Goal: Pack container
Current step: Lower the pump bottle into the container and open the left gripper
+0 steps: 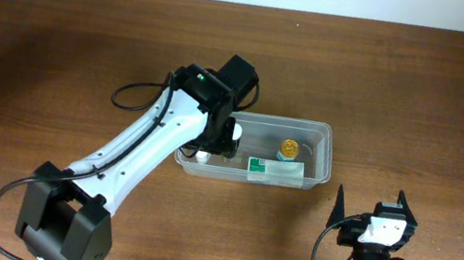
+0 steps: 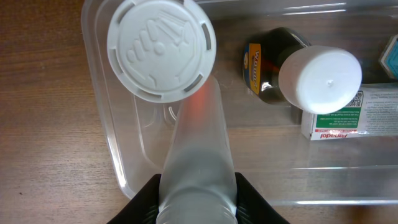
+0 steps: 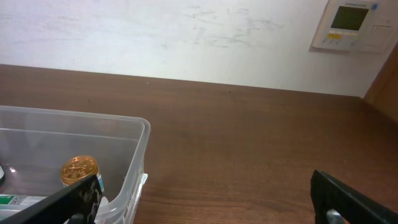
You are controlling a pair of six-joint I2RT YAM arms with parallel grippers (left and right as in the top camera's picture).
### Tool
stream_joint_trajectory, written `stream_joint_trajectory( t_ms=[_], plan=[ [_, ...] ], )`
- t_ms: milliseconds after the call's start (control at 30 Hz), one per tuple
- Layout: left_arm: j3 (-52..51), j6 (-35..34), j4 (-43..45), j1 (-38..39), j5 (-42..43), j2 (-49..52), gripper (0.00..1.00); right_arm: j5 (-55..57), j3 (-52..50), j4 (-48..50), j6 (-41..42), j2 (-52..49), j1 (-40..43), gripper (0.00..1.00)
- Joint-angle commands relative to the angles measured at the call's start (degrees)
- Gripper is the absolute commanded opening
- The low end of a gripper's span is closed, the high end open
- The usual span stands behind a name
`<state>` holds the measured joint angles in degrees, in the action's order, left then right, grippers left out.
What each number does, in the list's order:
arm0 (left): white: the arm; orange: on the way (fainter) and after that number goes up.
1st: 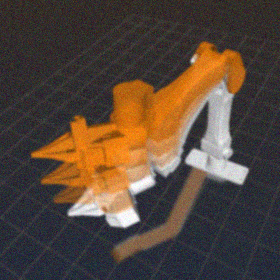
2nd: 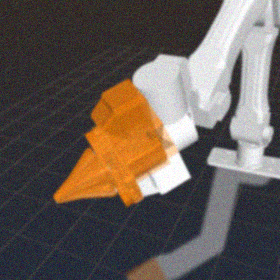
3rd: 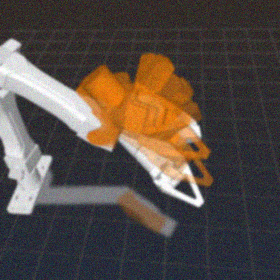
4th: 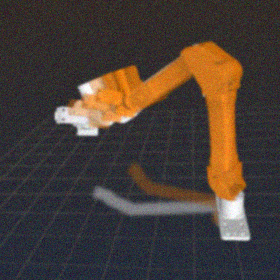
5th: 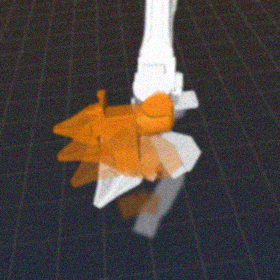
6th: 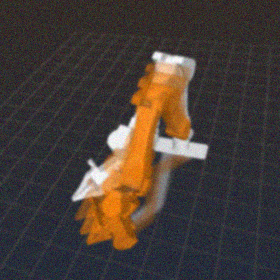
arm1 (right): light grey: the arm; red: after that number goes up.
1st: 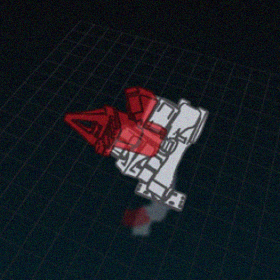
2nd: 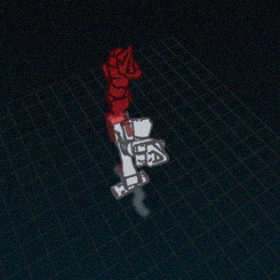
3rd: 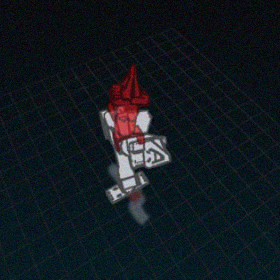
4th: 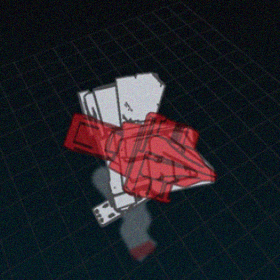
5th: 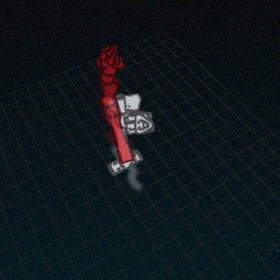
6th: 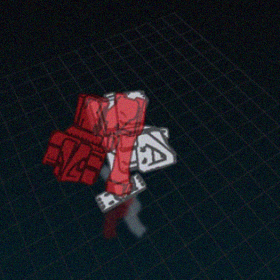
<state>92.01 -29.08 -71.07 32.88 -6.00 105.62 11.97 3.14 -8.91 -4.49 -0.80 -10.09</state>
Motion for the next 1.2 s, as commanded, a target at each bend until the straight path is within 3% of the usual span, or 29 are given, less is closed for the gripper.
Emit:
stream_joint_trajectory(
  t_ms=[0,1167],
  plan=[
    [-0.04,-1.14,0.15,0.07,0.24,1.36,0.25,0.50,-0.48,-0.02,0.24,0.57,0.37,0.98],
    [-0.04,-0.79,1.86,-0.02,0.57,7.67,0.26,0.50,-0.48,-0.02,0.24,0.57,0.37,0.98]
  ],
)
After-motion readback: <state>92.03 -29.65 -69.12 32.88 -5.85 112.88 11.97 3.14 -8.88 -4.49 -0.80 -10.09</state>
